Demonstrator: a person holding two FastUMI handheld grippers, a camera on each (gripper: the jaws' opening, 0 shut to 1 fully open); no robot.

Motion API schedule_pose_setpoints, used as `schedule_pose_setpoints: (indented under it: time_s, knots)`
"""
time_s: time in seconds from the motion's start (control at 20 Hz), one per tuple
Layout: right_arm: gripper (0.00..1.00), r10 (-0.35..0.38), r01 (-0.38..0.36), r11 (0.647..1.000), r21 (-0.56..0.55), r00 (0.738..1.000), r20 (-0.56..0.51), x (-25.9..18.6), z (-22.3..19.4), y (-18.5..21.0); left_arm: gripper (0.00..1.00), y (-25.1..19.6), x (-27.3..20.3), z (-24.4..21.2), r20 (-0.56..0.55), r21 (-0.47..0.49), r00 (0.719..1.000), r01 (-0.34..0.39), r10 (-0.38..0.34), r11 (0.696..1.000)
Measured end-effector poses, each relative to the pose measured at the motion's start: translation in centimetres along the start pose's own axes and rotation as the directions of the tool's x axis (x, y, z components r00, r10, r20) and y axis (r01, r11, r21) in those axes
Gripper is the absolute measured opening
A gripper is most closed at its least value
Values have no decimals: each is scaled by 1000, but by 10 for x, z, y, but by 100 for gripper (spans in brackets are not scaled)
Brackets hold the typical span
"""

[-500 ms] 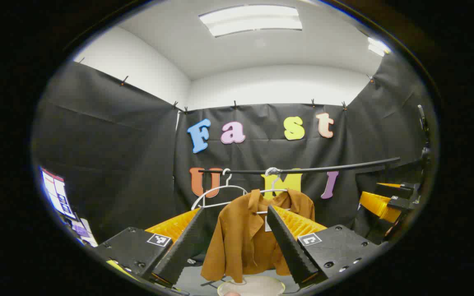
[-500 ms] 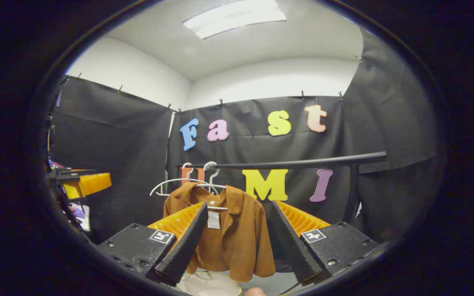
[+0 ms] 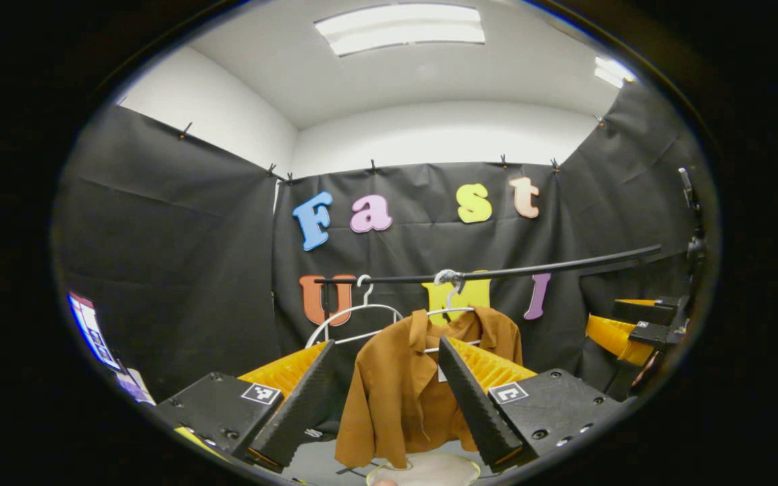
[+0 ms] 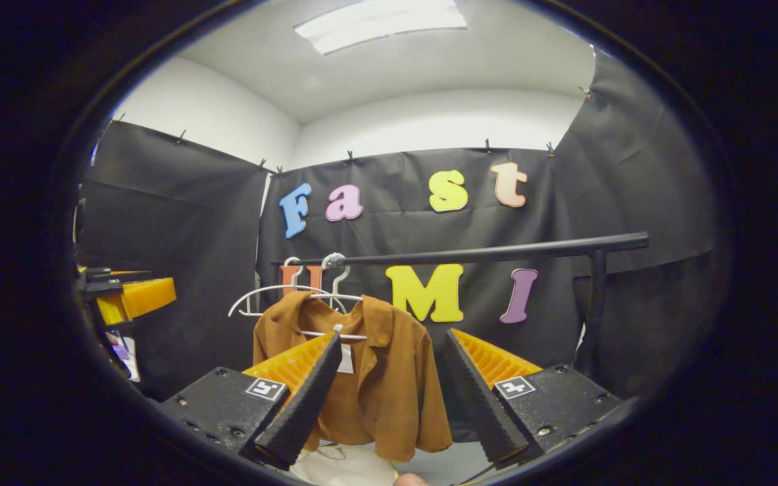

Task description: Grasp the clothes on the hanger with both hands and then place them into the laundry hamper below.

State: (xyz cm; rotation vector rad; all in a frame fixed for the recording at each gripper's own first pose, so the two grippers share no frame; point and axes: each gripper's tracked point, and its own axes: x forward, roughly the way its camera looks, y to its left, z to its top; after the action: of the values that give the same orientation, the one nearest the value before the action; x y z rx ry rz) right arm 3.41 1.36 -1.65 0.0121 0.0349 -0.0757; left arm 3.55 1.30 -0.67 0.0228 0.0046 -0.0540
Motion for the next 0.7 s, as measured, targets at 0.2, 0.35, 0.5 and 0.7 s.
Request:
schedule_pose_setpoints:
  time_s: [0.2,0.35,0.5,0.7]
  knots:
    - [96,-10,10,1000,-3,1000,2,11,1,6,100,-1,9,-5,0,-10,1000,20,-20,1000]
    - [98,-10,10,1000,0,1000,-3,23,-9,9,100,-7,18,-12,-4,-20,1000,31,-31,999]
    - [97,9,-8,1000,27,999,-48,42,-37,15,100,-19,29,-27,-26,-47,999,47,-48,998]
    - [96,27,-23,999,44,995,-94,67,-58,13,100,-34,43,-52,-69,-66,995,61,-66,996]
